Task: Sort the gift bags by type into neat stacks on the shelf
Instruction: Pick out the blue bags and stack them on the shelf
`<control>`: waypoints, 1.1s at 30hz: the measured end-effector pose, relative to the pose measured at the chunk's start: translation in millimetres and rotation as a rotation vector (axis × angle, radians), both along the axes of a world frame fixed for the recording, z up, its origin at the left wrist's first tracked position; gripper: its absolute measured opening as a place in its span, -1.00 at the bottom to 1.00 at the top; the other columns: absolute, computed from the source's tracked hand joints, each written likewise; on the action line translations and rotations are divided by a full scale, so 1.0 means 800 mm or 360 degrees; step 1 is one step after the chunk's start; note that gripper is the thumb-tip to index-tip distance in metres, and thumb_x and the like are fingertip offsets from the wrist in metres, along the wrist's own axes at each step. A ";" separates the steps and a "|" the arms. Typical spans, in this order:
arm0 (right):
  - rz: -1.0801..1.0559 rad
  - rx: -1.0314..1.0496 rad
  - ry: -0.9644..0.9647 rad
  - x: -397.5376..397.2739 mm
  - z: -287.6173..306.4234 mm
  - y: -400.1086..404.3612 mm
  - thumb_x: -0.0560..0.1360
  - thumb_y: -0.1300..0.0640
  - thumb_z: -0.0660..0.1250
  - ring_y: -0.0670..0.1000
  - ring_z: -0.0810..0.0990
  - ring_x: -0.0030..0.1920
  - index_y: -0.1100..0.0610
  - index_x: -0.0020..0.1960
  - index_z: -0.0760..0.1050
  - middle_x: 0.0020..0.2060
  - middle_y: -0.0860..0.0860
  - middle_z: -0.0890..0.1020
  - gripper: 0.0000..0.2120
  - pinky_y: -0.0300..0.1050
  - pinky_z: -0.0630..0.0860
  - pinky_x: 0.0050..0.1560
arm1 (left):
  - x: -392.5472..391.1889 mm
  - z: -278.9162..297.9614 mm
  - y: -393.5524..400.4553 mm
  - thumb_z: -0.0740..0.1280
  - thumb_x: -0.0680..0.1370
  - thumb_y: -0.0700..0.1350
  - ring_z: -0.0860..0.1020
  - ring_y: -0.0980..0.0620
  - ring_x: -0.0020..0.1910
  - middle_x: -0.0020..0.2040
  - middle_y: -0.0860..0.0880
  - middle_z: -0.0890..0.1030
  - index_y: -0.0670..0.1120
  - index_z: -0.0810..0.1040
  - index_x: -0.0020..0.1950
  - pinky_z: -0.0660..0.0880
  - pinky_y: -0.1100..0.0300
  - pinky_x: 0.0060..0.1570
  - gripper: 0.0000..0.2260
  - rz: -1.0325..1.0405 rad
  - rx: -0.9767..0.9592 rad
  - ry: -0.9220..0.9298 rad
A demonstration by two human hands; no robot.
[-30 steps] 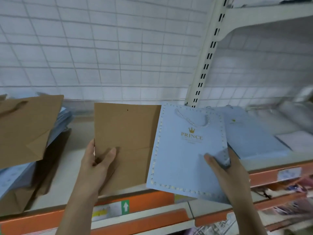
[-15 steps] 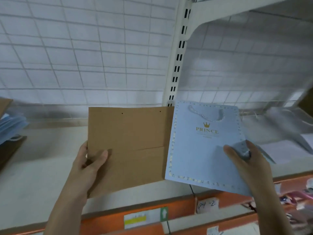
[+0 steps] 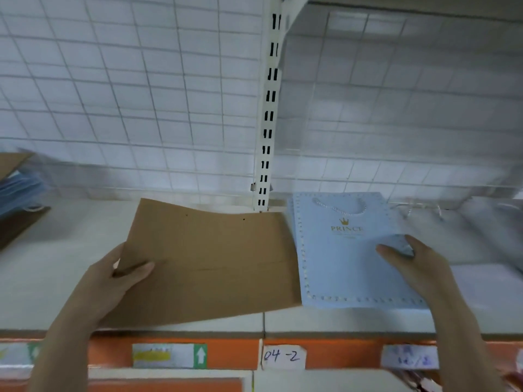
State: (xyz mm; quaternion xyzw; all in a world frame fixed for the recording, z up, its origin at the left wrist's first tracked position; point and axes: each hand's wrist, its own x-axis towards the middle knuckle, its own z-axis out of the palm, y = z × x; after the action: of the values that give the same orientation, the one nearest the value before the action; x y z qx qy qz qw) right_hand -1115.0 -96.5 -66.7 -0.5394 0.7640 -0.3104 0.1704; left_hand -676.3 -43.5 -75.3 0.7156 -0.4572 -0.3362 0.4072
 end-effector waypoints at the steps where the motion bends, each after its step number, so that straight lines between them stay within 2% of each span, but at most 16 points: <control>1: 0.0009 0.0007 0.0019 0.000 0.000 -0.001 0.25 -0.24 0.29 0.24 0.50 0.15 0.15 0.23 0.45 0.14 0.21 0.57 -0.32 -0.01 0.36 0.01 | -0.002 0.004 -0.001 0.41 0.45 -0.10 0.55 -0.01 -0.05 -0.03 0.00 0.60 0.11 0.49 0.14 0.39 0.11 -0.06 -0.70 -0.0008 0.0014 -0.0076; 4: 0.0013 0.0010 0.0051 -0.005 0.001 -0.007 0.37 -0.18 0.38 0.24 0.51 0.11 0.16 0.24 0.45 0.10 0.23 0.58 -0.42 0.01 0.39 0.02 | -0.005 0.009 -0.013 0.40 0.47 -0.12 0.50 -0.13 0.12 0.09 -0.07 0.56 0.03 0.44 0.29 0.35 0.08 0.06 -0.60 0.0000 0.0055 -0.0278; 7: 0.0032 -0.0005 0.0075 -0.008 0.003 -0.013 0.44 -0.06 0.36 0.21 0.50 0.05 0.18 0.27 0.43 0.09 0.24 0.56 -0.51 0.01 0.37 -0.02 | -0.006 0.004 -0.035 0.35 0.50 -0.05 0.37 -0.22 0.31 0.33 -0.18 0.44 -0.09 0.24 0.46 0.27 -0.01 0.26 -0.43 0.0064 0.0184 -0.0493; 10: 0.0018 0.0027 0.0070 -0.006 0.002 -0.014 0.46 -0.03 0.36 0.24 0.46 0.12 0.24 0.32 0.37 0.14 0.26 0.48 -0.46 -0.02 0.32 -0.02 | -0.009 -0.006 -0.050 0.28 0.54 0.01 0.39 -0.26 0.28 0.31 -0.24 0.44 -0.15 0.29 0.42 0.29 -0.05 0.23 -0.50 0.0062 0.0318 -0.0817; 12: 0.0007 0.0027 0.0063 -0.005 -0.003 -0.013 0.45 -0.03 0.35 0.21 0.45 0.02 0.24 0.30 0.39 0.05 0.23 0.46 -0.48 -0.07 0.30 -0.07 | -0.015 -0.013 -0.053 0.21 0.56 0.05 0.39 -0.28 0.23 0.26 -0.26 0.44 -0.13 0.36 0.37 0.33 -0.09 0.19 -0.57 0.0093 0.0386 -0.1109; 15: -0.0007 0.0021 0.0101 -0.004 -0.011 -0.012 0.45 -0.05 0.34 0.17 0.42 -0.07 0.25 0.23 0.42 -0.06 0.15 0.40 -0.51 -0.03 0.37 -0.06 | -0.036 -0.023 -0.049 0.17 0.57 0.05 0.21 -0.26 0.36 0.39 -0.23 0.28 -0.12 0.43 0.30 0.22 -0.13 0.30 -0.62 0.0167 0.0356 -0.1427; 17: -0.0022 0.0020 0.0100 -0.003 -0.012 -0.012 0.45 -0.06 0.34 0.18 0.42 -0.02 0.27 0.29 0.38 -0.05 0.14 0.37 -0.45 0.01 0.37 -0.01 | -0.057 -0.029 -0.049 0.14 0.58 0.06 0.21 -0.23 0.39 0.39 -0.21 0.32 -0.14 0.45 0.27 0.20 -0.11 0.35 -0.62 0.0055 0.0243 -0.1452; 20: -0.0018 -0.0015 0.0146 -0.004 -0.012 -0.013 0.44 -0.14 0.32 0.21 0.44 0.01 0.29 0.29 0.37 -0.07 0.13 0.37 -0.39 -0.01 0.36 -0.03 | -0.096 -0.049 -0.050 0.03 0.55 0.21 0.20 -0.16 0.44 0.39 -0.15 0.38 -0.06 0.43 0.31 0.14 -0.07 0.41 -0.51 -0.0228 0.0097 -0.1473; 23: -0.0006 -0.0023 0.0175 -0.005 -0.013 -0.014 0.46 -0.07 0.34 0.23 0.45 0.05 0.29 0.30 0.37 -0.04 0.17 0.41 -0.44 -0.04 0.34 -0.05 | -0.148 -0.057 -0.040 -0.15 0.51 0.33 0.05 -0.11 0.49 0.48 -0.11 0.20 0.02 0.24 0.45 -0.02 -0.04 0.47 -0.36 -0.0427 0.0058 -0.1421; 25: 0.0014 -0.0035 0.0196 -0.007 -0.014 -0.014 0.46 -0.06 0.33 0.23 0.45 0.05 0.28 0.30 0.37 0.03 0.23 0.45 -0.44 -0.04 0.34 -0.04 | -0.171 -0.054 -0.031 -0.49 0.31 0.43 0.00 -0.09 0.50 0.52 -0.09 0.11 0.05 0.15 0.49 -0.08 -0.02 0.45 -0.07 -0.0486 0.0004 -0.1427; 27: 0.0037 -0.0056 0.0215 -0.010 -0.015 -0.014 0.46 -0.05 0.33 0.22 0.45 0.06 0.29 0.30 0.37 0.05 0.24 0.46 -0.45 -0.06 0.31 -0.07 | -0.173 -0.053 -0.031 -0.66 0.09 0.43 0.00 -0.08 0.50 0.52 -0.08 0.10 0.07 0.13 0.49 -0.09 0.01 0.46 0.14 -0.0490 0.0013 -0.1439; 33: 0.0070 -0.0060 0.0264 -0.022 -0.014 -0.024 0.46 -0.03 0.35 0.24 0.42 0.13 0.30 0.30 0.40 0.09 0.26 0.48 -0.46 0.01 0.36 0.08 | -0.170 -0.057 -0.033 -0.62 0.13 0.46 0.05 -0.11 0.49 0.51 -0.09 0.16 0.05 0.21 0.47 -0.07 0.00 0.45 0.13 -0.0450 -0.0058 -0.1401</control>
State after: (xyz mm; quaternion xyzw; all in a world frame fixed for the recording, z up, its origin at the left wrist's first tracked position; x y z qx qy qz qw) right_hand -1132.8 -115.6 -77.9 -0.5830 0.7574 -0.2752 0.1033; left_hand -812.3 -69.7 -121.0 0.7135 -0.6857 -0.0445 0.1370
